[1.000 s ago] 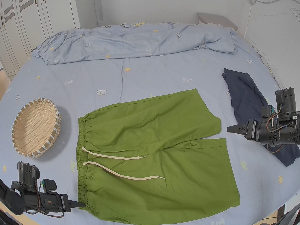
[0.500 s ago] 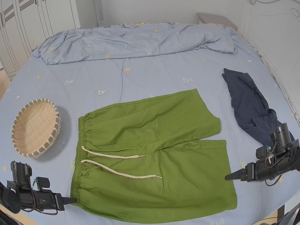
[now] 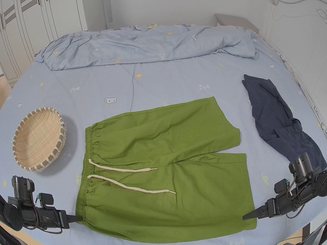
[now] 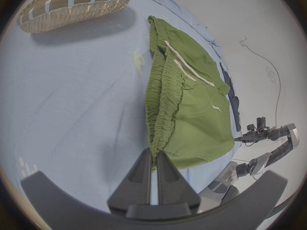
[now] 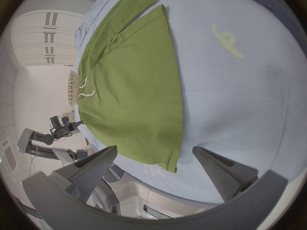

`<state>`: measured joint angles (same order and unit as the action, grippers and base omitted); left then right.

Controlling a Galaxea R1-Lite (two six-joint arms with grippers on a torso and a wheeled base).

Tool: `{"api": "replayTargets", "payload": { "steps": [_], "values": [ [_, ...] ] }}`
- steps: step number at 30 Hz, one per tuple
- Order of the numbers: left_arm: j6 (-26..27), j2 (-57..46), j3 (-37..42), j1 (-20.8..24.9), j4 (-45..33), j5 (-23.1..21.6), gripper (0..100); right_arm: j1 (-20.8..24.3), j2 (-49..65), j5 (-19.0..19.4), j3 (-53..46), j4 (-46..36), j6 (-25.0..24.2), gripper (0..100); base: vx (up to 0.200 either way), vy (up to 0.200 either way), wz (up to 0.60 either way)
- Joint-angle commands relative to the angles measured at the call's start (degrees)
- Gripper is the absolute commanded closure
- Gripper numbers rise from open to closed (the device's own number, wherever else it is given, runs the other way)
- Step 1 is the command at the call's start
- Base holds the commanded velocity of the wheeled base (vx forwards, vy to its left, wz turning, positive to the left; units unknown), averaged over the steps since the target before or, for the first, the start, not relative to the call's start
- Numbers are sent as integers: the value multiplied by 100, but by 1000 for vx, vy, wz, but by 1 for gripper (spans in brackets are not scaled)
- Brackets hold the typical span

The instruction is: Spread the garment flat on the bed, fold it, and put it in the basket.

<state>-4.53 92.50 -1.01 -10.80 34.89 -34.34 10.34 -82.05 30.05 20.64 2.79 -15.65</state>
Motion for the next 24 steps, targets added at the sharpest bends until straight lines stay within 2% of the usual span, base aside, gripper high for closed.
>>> {"api": "replayTargets", "payload": {
  "steps": [1, 11, 21, 24],
  "values": [
    [-4, 49, 75, -1, 0, -2, 100, 3, -56, 54, -95, -7, 1, 0, 0, 0, 0],
    [-4, 40, 75, -1, 0, -2, 100, -5, -294, 757, -271, 46, 10, 0, 0, 0, 0],
    [-4, 40, 75, 8, 0, -2, 100, 12, -882, 836, -341, 573, 10, 0, 0, 0, 0],
    [-4, 40, 75, 8, 0, -2, 100, -14, -909, 1126, -350, 670, 1, 0, 0, 0, 0]
  ]
}}
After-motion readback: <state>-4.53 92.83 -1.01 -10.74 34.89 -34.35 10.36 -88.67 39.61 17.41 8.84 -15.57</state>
